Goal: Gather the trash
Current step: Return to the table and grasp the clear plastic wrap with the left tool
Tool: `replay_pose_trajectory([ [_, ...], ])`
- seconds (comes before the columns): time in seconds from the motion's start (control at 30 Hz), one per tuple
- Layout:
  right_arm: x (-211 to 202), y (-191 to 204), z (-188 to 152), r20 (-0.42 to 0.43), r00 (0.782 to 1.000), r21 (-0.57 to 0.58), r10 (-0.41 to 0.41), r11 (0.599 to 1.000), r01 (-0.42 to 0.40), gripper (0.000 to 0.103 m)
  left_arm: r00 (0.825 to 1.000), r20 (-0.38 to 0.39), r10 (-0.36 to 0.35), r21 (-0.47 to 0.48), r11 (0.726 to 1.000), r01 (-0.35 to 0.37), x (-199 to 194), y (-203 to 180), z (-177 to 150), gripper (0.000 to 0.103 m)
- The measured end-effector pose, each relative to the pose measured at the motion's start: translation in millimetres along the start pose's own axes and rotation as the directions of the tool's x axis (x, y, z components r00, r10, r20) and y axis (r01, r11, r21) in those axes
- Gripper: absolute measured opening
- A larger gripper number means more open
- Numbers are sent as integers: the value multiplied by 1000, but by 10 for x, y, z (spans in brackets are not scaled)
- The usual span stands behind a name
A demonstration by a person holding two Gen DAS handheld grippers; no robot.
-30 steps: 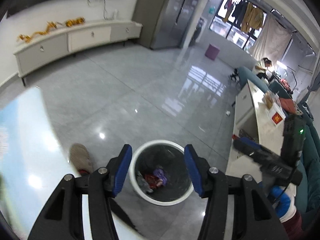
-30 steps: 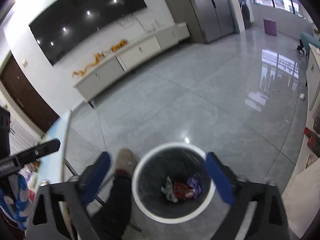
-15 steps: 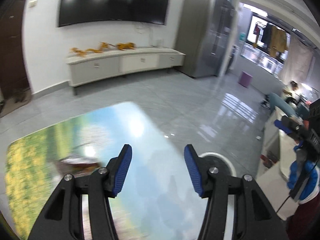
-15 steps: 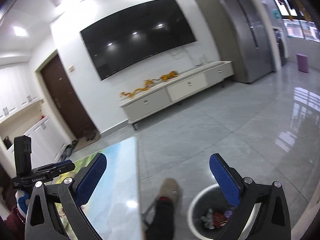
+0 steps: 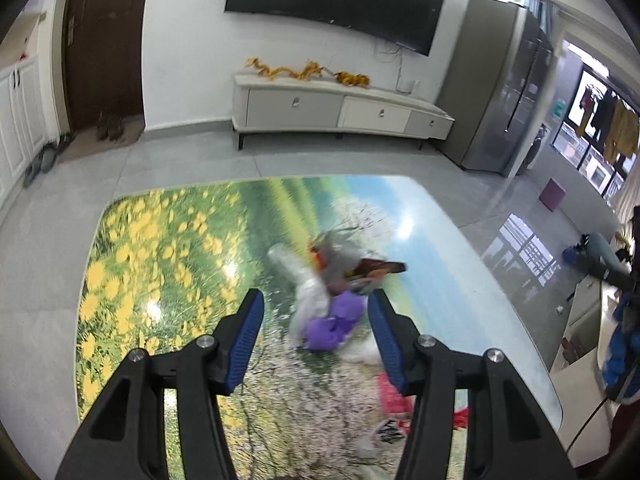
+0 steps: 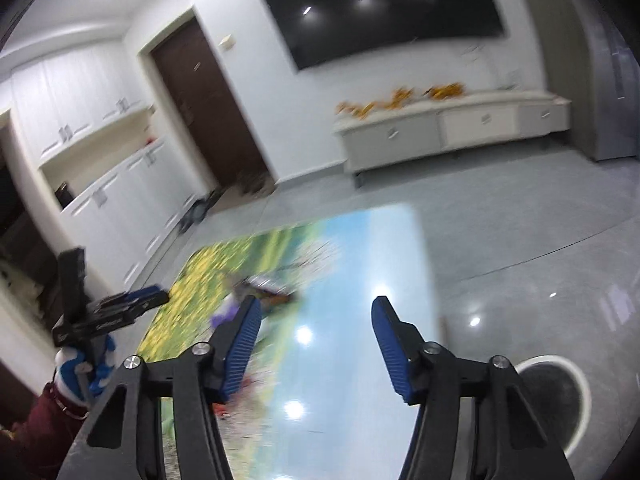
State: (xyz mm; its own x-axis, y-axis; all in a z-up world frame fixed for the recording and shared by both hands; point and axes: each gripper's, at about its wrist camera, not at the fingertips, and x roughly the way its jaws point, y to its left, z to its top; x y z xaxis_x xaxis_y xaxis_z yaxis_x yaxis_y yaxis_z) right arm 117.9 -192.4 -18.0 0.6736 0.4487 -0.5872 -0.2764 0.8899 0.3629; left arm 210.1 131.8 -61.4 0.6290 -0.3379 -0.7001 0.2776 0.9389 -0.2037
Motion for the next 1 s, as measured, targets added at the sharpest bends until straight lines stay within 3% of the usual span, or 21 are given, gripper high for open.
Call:
replay_pose_trajectory([
  [0.27, 1115, 262, -152, -222, 968, 36, 116, 993, -110, 51, 993, -103, -59, -31, 998, 56, 610, 120, 55, 52],
  [0.5, 1644, 253, -250, -314, 938, 85, 150, 988, -129, 51, 984, -171, -52, -35, 998, 47, 1042, 148, 62, 51],
  [0.73, 1913, 280, -330, -363, 915, 121, 179, 982, -144, 48, 974, -213, -72, -66, 996, 59, 1288, 241, 18, 32],
  [0.83, 1986, 306, -300, -362, 913, 129, 190, 980, -153, 43, 976, -205, -79, -71, 995, 65, 1303, 257, 28, 29],
  [1.0, 2042, 393, -300, -380, 907, 92, 180, 983, -156, 13, 984, -165, -63, -58, 997, 54, 1179, 281, -35, 27],
])
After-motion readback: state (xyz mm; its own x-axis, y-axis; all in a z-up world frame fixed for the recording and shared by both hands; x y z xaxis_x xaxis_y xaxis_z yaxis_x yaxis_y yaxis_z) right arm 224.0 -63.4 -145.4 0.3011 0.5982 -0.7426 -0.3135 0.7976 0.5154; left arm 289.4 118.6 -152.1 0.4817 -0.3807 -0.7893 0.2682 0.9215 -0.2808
